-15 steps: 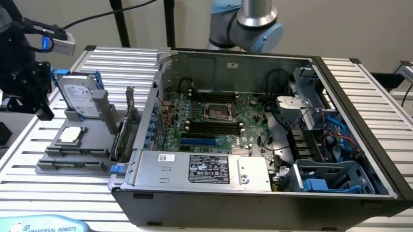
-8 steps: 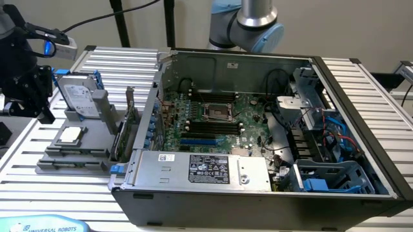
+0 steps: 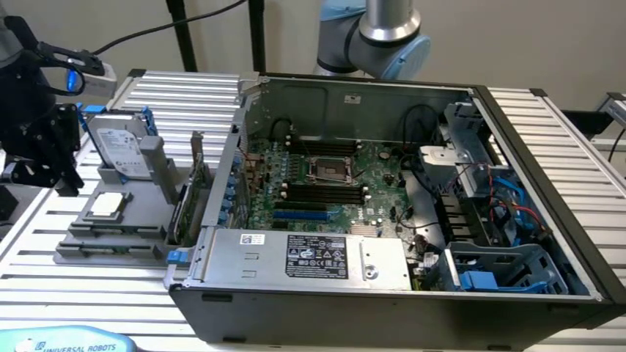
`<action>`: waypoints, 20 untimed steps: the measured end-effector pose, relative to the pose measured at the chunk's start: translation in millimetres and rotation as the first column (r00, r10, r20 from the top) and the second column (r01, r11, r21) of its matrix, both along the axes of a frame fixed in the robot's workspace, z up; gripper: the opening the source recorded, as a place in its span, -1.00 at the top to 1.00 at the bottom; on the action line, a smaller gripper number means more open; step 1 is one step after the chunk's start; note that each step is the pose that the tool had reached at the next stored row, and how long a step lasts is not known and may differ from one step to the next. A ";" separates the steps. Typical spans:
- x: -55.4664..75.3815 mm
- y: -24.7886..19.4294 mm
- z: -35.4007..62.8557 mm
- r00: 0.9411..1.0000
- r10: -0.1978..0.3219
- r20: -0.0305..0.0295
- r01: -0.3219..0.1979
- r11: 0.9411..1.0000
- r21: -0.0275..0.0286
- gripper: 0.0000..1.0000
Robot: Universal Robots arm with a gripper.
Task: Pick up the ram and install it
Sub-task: 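Pick up the ram and move it above insertion slot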
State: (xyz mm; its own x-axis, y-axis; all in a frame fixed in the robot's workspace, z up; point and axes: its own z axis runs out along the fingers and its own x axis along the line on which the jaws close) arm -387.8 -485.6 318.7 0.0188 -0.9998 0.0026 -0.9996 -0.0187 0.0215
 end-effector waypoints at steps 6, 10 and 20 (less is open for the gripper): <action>1.0 -2.3 -8.8 1.000 0.000 0.000 0.000 1.000 0.000 0.27; 1.6 -3.8 -16.0 1.000 0.000 0.000 0.000 1.000 0.000 0.27; 3.1 -4.7 -35.1 1.000 0.000 0.000 0.000 1.000 0.000 0.27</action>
State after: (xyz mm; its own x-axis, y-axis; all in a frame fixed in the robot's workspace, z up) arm -384.7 -490.2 283.5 0.0188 -0.9998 0.0028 -0.9996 -0.0187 0.0217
